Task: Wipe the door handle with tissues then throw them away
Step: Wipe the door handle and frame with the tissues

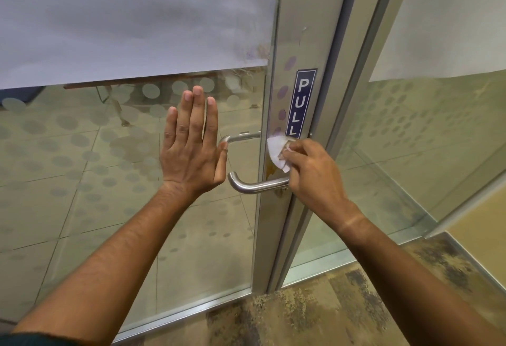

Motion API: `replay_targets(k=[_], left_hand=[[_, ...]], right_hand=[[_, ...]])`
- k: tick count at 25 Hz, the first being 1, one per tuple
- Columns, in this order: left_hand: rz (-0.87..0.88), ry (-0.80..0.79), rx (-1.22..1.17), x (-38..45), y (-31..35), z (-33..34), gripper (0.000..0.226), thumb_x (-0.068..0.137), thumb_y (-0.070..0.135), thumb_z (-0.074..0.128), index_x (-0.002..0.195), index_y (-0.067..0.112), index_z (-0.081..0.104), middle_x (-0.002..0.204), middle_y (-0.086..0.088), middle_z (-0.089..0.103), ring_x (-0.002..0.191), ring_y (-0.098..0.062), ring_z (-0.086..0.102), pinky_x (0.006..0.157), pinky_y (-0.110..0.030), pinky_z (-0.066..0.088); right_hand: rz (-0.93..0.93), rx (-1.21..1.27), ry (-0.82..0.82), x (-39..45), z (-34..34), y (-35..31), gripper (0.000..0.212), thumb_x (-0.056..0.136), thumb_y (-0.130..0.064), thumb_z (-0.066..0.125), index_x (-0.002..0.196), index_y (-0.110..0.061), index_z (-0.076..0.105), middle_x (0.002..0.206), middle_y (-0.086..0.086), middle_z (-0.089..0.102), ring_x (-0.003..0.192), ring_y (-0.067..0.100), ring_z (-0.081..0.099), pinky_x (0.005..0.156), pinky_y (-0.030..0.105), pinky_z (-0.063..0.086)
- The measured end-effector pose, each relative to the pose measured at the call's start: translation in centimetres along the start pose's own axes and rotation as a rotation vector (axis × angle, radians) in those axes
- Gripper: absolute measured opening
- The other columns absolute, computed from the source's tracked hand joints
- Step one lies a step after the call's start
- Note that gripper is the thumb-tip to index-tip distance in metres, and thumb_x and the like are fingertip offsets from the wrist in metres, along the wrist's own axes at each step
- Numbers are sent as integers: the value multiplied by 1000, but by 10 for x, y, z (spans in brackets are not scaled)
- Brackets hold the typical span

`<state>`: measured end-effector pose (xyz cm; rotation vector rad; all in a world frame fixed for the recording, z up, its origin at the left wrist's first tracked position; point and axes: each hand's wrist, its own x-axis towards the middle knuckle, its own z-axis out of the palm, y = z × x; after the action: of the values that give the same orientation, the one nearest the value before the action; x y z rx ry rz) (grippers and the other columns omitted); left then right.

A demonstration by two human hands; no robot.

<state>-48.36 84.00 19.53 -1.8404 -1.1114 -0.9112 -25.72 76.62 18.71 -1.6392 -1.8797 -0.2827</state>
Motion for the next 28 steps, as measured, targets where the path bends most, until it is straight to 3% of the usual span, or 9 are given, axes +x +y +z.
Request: replay_targets(k=[4, 9, 15, 20, 22, 25, 28], left_hand=[[-5, 5, 8, 1, -1, 1, 77, 93, 35, 47, 153, -5, 19, 156, -25, 16, 152, -34, 1, 125, -42, -6], [-16, -9, 6, 1, 0, 2, 77, 94, 37, 42, 154, -4, 16, 157, -24, 11, 152, -24, -18, 124, -42, -6], [-17, -10, 7, 0, -1, 3, 79, 93, 37, 43, 155, -3, 15, 157, -25, 12, 152, -24, -18, 124, -42, -7], [-22, -20, 5, 1, 0, 4, 80, 92, 38, 45, 154, -3, 14, 156, -23, 10, 151, -23, -20, 124, -41, -7], [-21, -20, 2, 1, -2, 4, 81, 92, 37, 46, 154, -3, 14, 156, -23, 10, 153, -25, -17, 124, -40, -8], [-26, -20, -3, 1, -1, 3, 80, 92, 37, 48, 153, -3, 15, 156, -23, 10, 152, -23, -20, 124, -40, -9], [-32, -24, -2, 2, 0, 3, 81, 91, 36, 49, 153, -3, 15, 156, -23, 10, 151, -21, -22, 124, -40, -9]], right_hand=[[29, -21, -41, -2, 4, -9, 30, 96, -25, 55, 117, -10, 69, 120, 11, 59, 109, 23, 55, 87, 31, 52], [20, -72, -84, 2, 8, -17, 29, 98, -23, 51, 117, -6, 67, 117, 10, 62, 107, 21, 52, 96, 35, 48], [129, 14, -37, 12, -2, -4, 18, 86, -8, 71, 104, -8, 76, 99, 11, 69, 97, 27, 65, 89, 37, 54], [-91, -209, -223, 20, -4, -2, 28, 84, -19, 76, 111, -13, 74, 104, 8, 65, 105, 28, 57, 83, 41, 56], [-79, -150, -172, 21, -6, 3, 24, 84, -15, 75, 108, -14, 75, 100, 6, 68, 99, 26, 61, 81, 39, 57], [79, 67, 28, 11, 0, 4, 17, 84, -13, 75, 101, -12, 78, 93, 7, 74, 87, 22, 68, 78, 32, 57], [358, 347, 156, 8, 10, 6, 13, 83, -9, 75, 95, -13, 79, 78, -9, 73, 70, 1, 66, 69, 4, 47]])
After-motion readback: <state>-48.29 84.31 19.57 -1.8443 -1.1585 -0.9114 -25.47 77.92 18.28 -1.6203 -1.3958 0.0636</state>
